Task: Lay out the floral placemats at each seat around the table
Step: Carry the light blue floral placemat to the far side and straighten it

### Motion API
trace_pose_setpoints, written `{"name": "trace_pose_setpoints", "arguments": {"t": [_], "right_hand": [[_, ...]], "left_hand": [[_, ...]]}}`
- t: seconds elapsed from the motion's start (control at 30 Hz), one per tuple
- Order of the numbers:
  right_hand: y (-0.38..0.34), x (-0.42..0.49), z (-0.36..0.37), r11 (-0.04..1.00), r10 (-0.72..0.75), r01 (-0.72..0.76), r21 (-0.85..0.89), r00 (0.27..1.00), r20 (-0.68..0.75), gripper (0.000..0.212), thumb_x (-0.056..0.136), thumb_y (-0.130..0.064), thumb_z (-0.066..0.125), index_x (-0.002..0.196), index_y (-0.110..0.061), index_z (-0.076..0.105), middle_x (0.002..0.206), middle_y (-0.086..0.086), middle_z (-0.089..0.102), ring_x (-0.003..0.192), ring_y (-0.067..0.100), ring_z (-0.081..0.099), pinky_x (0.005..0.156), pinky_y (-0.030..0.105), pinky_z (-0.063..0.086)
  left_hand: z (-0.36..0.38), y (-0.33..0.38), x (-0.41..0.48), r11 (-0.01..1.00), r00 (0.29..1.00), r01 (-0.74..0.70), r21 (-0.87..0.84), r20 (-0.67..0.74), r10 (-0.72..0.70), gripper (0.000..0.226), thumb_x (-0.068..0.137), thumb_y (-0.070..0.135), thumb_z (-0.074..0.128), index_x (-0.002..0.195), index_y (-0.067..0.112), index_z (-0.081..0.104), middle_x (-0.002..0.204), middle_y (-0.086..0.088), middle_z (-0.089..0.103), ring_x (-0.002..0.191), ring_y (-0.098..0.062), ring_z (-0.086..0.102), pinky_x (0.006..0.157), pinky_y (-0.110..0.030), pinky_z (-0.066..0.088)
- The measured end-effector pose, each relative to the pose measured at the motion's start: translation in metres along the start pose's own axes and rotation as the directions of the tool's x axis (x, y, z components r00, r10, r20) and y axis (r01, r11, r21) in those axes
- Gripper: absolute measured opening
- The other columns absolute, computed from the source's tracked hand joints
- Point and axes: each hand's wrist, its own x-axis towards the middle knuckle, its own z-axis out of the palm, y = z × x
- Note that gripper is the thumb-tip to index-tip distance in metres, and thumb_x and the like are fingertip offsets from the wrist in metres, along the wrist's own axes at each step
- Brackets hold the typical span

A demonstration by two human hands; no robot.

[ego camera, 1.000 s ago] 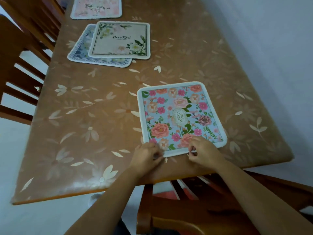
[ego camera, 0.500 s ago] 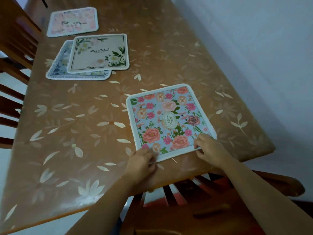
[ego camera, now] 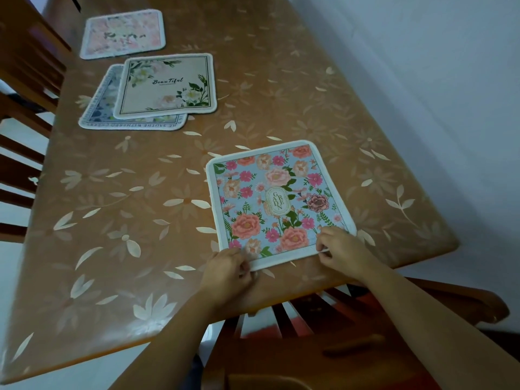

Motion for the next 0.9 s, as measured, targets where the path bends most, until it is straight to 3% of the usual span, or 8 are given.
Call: {"name": "trace_pose_setpoints", "arguments": {"t": [0.07,0.17,0.4,0.57,0.9], "right_hand": [[-0.006,0.002,0.002,0.999,-0.038,0.038,0.005,0.999,0.016,0.004,0.079,-0.005,0.056,0.082,-0.005,0.058,0.091,0.009,0.058,0.093,0.023,0.051,0.073,0.024,0.033],[-0.015,0.005,0.006,0.996,-0.085,0.085,-0.004,0.996,0.031,0.003,0.08,-0.005,0.055,0.081,-0.006,0.057,0.091,0.008,0.057,0.09,0.021,0.05,0.07,0.021,0.03],[-0.013,0.001,0.004,0.993,-0.115,0.115,-0.041,0.993,-0.003,0.003,0.078,-0.007,0.059,0.081,-0.006,0.057,0.089,0.011,0.057,0.09,0.024,0.052,0.071,0.023,0.03],[-0.011,0.0,0.005,0.994,-0.096,0.096,-0.047,0.995,0.003,0.004,0.077,-0.006,0.058,0.081,-0.007,0.057,0.089,0.01,0.057,0.088,0.025,0.051,0.068,0.024,0.031],[-0.01,0.003,0.005,0.998,-0.036,0.038,-0.051,0.998,0.045,0.008,0.077,-0.005,0.054,0.084,-0.005,0.057,0.093,0.01,0.058,0.091,0.024,0.051,0.068,0.023,0.031]], "left_hand": [[-0.003,-0.004,-0.007,1.0,1.0,0.018,0.016,-0.01,-0.018,0.015,0.073,0.024,0.066,0.079,0.01,0.068,0.081,-0.006,0.068,0.078,-0.024,0.06,0.068,-0.03,0.04],[-0.007,-0.009,-0.019,0.999,0.999,0.043,0.0,-0.018,-0.043,0.008,0.07,0.016,0.067,0.073,0.009,0.065,0.078,-0.008,0.066,0.076,-0.026,0.06,0.068,-0.033,0.043],[-0.004,-0.012,-0.03,0.998,0.998,0.056,0.018,-0.03,-0.056,0.012,0.077,0.017,0.063,0.088,0.012,0.064,0.094,-0.006,0.065,0.092,-0.023,0.056,0.085,-0.035,0.04],[-0.002,-0.01,-0.034,0.993,0.992,0.089,-0.073,-0.081,-0.095,0.014,0.067,0.005,0.072,0.073,0.01,0.06,0.08,-0.008,0.065,0.079,-0.029,0.059,0.074,-0.036,0.041],[-0.002,-0.007,-0.032,0.991,0.99,0.076,-0.108,-0.107,-0.087,0.012,0.065,0.002,0.076,0.069,0.006,0.065,0.074,-0.013,0.065,0.073,-0.033,0.06,0.068,-0.043,0.048]]}}
